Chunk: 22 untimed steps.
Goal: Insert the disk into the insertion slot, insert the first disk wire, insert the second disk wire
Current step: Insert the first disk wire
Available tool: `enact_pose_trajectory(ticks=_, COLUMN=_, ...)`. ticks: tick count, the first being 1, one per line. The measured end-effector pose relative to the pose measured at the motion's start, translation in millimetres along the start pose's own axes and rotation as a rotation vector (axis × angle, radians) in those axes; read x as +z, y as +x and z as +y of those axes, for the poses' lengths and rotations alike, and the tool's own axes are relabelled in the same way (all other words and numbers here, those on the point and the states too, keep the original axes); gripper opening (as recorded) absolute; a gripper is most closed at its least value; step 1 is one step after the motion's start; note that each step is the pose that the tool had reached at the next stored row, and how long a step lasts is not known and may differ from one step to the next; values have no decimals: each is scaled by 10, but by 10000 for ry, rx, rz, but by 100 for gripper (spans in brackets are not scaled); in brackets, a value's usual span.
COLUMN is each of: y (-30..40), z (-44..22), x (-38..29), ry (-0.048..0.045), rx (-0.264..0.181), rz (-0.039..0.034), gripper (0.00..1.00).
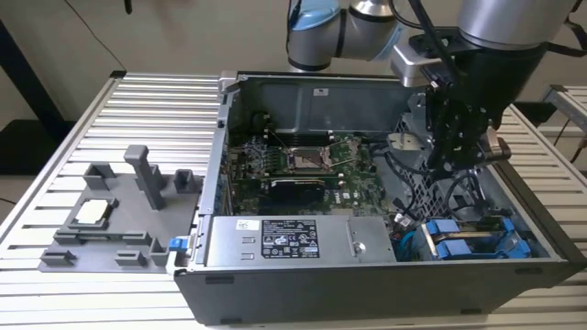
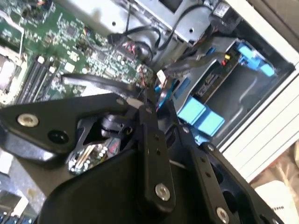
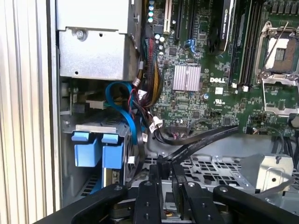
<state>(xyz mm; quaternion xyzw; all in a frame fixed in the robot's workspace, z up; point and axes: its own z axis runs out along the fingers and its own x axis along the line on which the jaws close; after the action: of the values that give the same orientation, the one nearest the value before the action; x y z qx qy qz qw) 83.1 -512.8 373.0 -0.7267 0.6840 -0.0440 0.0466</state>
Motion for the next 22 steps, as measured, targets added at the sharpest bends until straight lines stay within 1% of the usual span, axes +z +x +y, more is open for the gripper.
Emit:
enact_pose_trajectory(ticks=1, y=-1, z=16, x=1, ry=66, rx=-7, rz=26, gripper=27)
enact_pose_trajectory(ticks=2, y=-2, z=30, x=2, ry=108, rx=-20, rz=61, gripper=27)
enact_pose_trajectory(ticks=5, y=-10, z=74, x=14, ry=184, rx=-63, rz=174, gripper=27)
enact_pose_trajectory(ticks=8, y=-30, z=122, x=24, ry=255, rx=-99, rz=332, gripper=27)
enact_pose_trajectory(ticks=9, y=-39, z=137, x=28, ry=284, rx=-116, rz=395, gripper=27)
enact_pose_trajectory(ticks=11, y=-59, z=167, x=37, ry=342, rx=-144, rz=491, gripper=27)
enact_pose_trajectory(ticks=14, y=-98, z=207, x=56, ry=458, rx=-177, rz=593, gripper=27)
enact_pose_trajectory(ticks=16, y=-125, z=222, x=69, ry=542, rx=-203, rz=665, gripper=27)
enact_pose_trajectory(ticks=18, y=-145, z=222, x=75, ry=576, rx=-229, rz=767, gripper=27)
enact_pose_trajectory(ticks=21, y=-153, z=221, x=77, ry=569, rx=-275, rz=1005, gripper=27)
enact_pose_trajectory(ticks=22, y=-154, z=221, x=77, ry=565, rx=-288, rz=1073, gripper=27)
